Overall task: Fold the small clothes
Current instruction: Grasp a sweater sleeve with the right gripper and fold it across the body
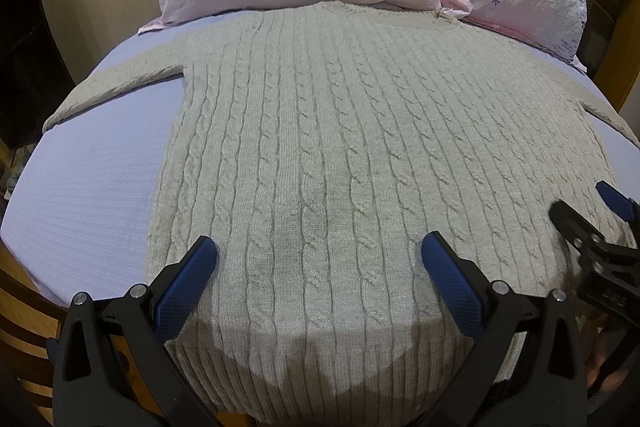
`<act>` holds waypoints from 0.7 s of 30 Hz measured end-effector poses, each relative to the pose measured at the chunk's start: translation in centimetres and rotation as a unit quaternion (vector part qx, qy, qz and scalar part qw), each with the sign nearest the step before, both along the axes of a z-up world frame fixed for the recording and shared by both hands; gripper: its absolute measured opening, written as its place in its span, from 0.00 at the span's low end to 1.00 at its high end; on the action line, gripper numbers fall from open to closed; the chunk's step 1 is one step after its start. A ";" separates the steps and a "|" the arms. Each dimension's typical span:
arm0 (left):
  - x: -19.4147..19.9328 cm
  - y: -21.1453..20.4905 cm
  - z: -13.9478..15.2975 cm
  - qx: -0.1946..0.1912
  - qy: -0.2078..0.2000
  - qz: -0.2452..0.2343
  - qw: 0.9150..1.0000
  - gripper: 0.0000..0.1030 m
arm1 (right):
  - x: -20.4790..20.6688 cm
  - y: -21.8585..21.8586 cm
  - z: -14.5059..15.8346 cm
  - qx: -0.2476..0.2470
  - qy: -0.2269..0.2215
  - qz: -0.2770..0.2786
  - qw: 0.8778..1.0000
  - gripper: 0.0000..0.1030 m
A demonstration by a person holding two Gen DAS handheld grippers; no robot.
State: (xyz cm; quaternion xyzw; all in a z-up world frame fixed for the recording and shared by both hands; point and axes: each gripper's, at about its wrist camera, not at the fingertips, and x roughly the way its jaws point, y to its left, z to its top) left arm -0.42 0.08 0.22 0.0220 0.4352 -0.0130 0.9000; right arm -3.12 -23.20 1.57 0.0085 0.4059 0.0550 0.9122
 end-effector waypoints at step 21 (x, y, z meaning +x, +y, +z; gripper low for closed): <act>2.2 10.7 3.8 -0.142 -0.174 0.012 0.974 0.99 | 9.6 -43.6 -0.7 0.333 -0.025 -0.483 0.809 0.53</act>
